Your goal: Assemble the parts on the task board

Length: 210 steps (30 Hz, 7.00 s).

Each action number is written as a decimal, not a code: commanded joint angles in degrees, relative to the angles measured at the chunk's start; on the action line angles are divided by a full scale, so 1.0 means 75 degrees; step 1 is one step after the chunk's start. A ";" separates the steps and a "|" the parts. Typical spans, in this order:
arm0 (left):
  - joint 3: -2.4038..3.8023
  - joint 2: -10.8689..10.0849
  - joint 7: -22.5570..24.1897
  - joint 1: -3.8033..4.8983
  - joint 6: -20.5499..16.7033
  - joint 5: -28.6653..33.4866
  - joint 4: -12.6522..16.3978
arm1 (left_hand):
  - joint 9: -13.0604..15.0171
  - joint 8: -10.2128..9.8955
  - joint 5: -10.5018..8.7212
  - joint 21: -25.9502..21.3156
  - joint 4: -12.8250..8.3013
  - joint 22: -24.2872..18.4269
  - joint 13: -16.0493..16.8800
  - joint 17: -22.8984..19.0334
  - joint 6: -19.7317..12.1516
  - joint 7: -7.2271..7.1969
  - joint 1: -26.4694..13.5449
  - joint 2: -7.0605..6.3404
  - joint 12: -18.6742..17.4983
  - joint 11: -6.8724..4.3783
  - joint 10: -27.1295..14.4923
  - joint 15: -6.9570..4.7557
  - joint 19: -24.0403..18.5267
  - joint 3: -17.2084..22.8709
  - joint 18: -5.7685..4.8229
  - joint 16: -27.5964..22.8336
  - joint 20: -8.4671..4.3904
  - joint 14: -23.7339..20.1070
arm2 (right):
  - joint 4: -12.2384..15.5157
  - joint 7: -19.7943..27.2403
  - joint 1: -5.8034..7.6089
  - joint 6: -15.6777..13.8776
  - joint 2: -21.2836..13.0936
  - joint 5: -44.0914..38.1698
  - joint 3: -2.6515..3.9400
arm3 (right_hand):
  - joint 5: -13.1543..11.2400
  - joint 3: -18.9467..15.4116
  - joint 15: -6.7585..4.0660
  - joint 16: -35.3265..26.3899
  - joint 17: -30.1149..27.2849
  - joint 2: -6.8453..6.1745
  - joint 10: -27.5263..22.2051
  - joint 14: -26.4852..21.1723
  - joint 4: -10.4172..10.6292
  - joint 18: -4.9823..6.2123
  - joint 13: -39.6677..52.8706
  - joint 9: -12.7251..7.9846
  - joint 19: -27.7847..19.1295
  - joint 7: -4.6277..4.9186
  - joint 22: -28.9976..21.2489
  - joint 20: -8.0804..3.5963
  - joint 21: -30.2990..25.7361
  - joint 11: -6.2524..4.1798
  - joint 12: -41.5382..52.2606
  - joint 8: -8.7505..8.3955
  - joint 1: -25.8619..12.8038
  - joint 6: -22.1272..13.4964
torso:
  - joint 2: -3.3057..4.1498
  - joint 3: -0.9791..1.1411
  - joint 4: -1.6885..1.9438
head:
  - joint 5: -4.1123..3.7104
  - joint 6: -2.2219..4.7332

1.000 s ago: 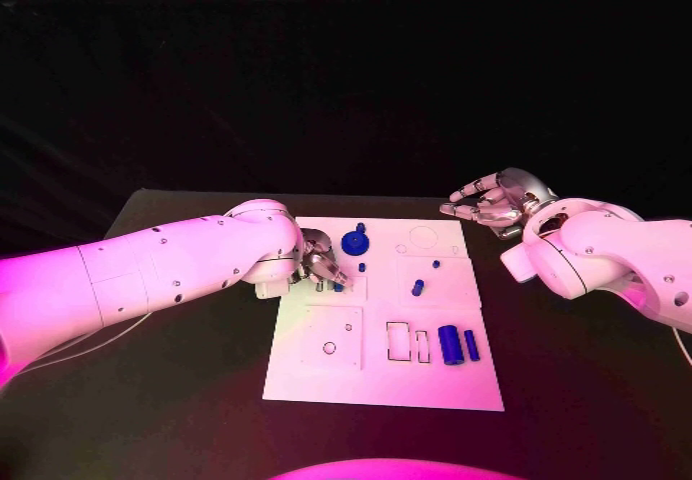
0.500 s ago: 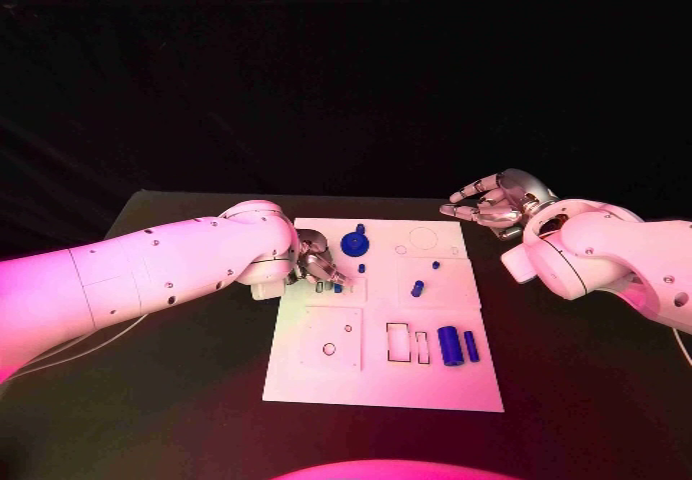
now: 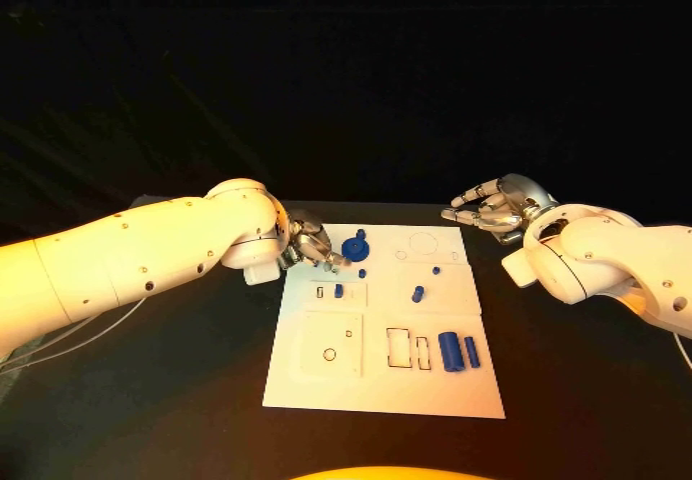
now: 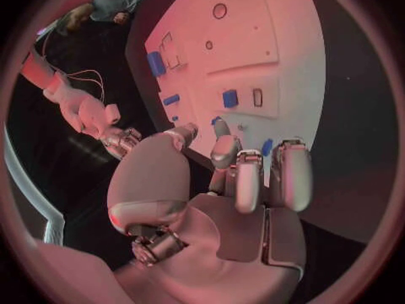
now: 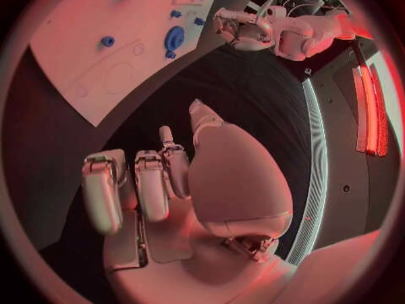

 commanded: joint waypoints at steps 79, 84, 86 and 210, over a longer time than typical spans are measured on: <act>-0.0398 0.1204 0.0193 -0.0004 0.0884 -0.0200 -0.2688 | -0.0684 -0.0866 0.0043 -0.0234 -0.0020 -0.0381 -0.0397 0.2001 -0.0182 0.0282 0.0974 0.0825 -0.0201 0.0270 -0.0598 0.0315 -0.0346 -0.0723 0.0021 0.0017 0.0242 0.0789 | -0.0021 0.0140 -0.0007 0.0059 0.0055 -0.0061 -0.0004 | -0.0029 0.0026 0.0000 -0.0004 0.1908 -0.0005 -0.0018 0.0772 -0.0012 -0.0019 0.0786 -0.0022 0.0727 -0.0019 0.1924 0.0027 -0.0032 0.0002 -0.0007 0.0061 -0.0123 -0.0061 | 0.0022 0.0007 -0.0001 | 0.0072 -0.0054; -0.0398 0.1207 0.0202 -0.0004 0.0875 -0.0178 -0.2677 | -0.0684 -0.0866 0.0043 -0.0234 -0.0020 -0.0381 -0.0397 0.2001 -0.0182 0.0282 0.0974 0.0825 -0.0201 0.0270 -0.0598 0.0315 -0.0346 -0.0723 0.0021 0.0017 0.0242 0.0789 | -0.0026 0.0140 -0.0007 0.0059 0.0063 -0.0061 -0.0004 | -0.0029 0.0026 0.0000 -0.0004 0.1908 -0.0005 -0.0018 0.0772 -0.0012 -0.0019 0.0786 -0.0022 0.0727 -0.0019 0.1924 0.0027 -0.0032 0.0002 -0.0007 0.0061 -0.0123 -0.0061 | 0.0020 0.0003 -0.0003 | 0.0076 -0.0060; -0.0398 0.1208 0.0205 -0.0004 0.0876 -0.0170 -0.2676 | -0.0686 -0.0866 0.0041 -0.0230 -0.0022 -0.0372 -0.0395 0.2004 -0.0184 0.0281 0.1008 0.0826 -0.0199 0.0268 -0.0596 0.0313 -0.0341 -0.0715 0.0019 0.0019 0.0241 0.0790 | -0.0027 0.0140 -0.0007 0.0060 0.0064 -0.0061 -0.0004 | -0.0029 0.0026 0.0000 -0.0004 0.1908 -0.0005 -0.0018 0.0772 -0.0012 -0.0019 0.0786 -0.0022 0.0727 -0.0019 0.1924 0.0027 -0.0032 0.0002 -0.0007 0.0061 -0.0123 -0.0061 | 0.0019 0.0002 -0.0003 | 0.0075 -0.0063; -0.0534 -0.0493 0.0345 -0.0498 -0.0526 -0.0805 0.0508 | -0.0292 0.0136 -0.0014 -0.0148 -0.1660 -0.0116 -0.0382 0.2013 -0.0348 0.0151 0.1281 0.0323 -0.0108 0.0120 -0.0278 0.0179 -0.0203 0.3479 -0.0022 0.0025 0.0152 0.0795 | -0.0150 0.0164 -0.0084 0.0202 0.0074 -0.0028 -0.0017 | -0.0030 0.0038 -0.0004 -0.0022 0.1856 0.0004 -0.0029 0.0760 -0.0018 -0.0010 0.0769 -0.0035 0.0710 -0.0022 0.1899 0.0023 -0.0064 -0.0001 -0.0021 0.0101 -0.0151 -0.0073 | 0.0020 -0.0002 -0.0007 | 0.0163 -0.0240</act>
